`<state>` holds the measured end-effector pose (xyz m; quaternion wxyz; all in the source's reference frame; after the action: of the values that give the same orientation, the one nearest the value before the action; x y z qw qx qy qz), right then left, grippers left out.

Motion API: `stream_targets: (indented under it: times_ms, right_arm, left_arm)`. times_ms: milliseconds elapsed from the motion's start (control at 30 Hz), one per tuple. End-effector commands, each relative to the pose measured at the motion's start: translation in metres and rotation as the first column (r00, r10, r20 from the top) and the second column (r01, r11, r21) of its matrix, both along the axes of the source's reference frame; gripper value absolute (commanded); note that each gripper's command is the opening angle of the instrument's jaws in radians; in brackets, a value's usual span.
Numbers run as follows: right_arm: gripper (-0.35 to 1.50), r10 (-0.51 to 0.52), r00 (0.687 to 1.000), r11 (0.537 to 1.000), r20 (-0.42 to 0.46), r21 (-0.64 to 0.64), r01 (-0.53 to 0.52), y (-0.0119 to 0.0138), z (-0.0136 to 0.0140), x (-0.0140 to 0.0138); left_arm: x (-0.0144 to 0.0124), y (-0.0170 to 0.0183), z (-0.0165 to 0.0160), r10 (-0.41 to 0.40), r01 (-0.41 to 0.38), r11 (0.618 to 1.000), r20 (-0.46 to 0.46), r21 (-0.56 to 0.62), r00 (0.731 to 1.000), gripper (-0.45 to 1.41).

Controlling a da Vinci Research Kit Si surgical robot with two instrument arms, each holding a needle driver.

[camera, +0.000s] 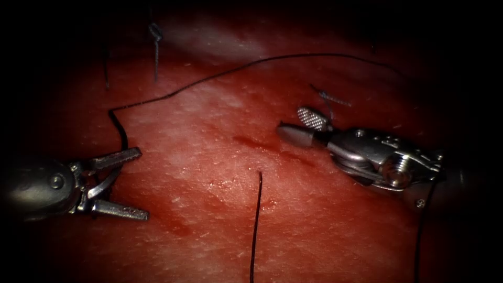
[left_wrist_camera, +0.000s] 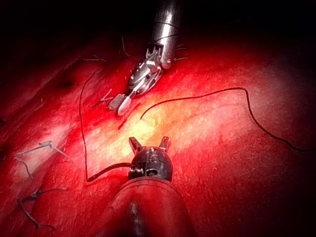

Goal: Wound Closure

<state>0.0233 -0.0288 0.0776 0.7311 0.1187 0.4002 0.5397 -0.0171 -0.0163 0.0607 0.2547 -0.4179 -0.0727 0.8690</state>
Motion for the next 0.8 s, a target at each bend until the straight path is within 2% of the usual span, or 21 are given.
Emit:
stream_targets:
  times_ms: [33,100,533,600,633,667,800]
  right_arm:
    - [0.22,-0.004,1.000,1.000,-0.001,0.002,0.004,-0.0003,0.0004,0.0009]
    - [0.14,-0.010,1.000,1.000,-0.005,0.006,0.010,-0.0004,0.0004,0.0012]
    - [0.12,-0.063,0.997,0.998,-0.035,0.010,0.063,-0.0008,0.0007,0.0027]
    - [0.05,-0.066,0.997,0.998,-0.037,0.009,0.066,-0.0009,0.0006,0.0029]
    - [-0.08,-0.065,0.997,0.998,-0.037,0.010,0.066,-0.0009,0.0006,0.0030]
    - [-0.35,-0.065,0.997,0.998,-0.037,0.010,0.065,-0.0009,0.0006,0.0030]
    - [-0.35,-0.044,0.999,0.999,0.028,0.014,0.043,-0.0005,0.0004,0.0030]
  left_arm:
    - [-0.0005,-0.0003,0.0005,0.001,-0.001,1.000,0.001,0.000,1.000,0.33]
    - [-0.0005,-0.0003,0.0005,0.001,-0.001,1.000,0.001,0.000,1.000,0.33]
    - [-0.0005,-0.0003,0.0005,0.001,-0.001,1.000,0.001,0.000,1.000,0.33]
    - [-0.0005,-0.0003,0.0005,0.001,-0.001,1.000,0.001,0.000,1.000,0.33]
    - [-0.0005,-0.0002,0.0006,0.001,-0.001,1.000,0.002,0.000,1.000,0.33]
    - [-0.0005,-0.0002,0.0006,0.001,-0.001,1.000,0.002,0.000,1.000,0.33]
    - [-0.0005,-0.0002,0.0006,0.001,-0.001,1.000,0.002,0.000,1.000,0.33]
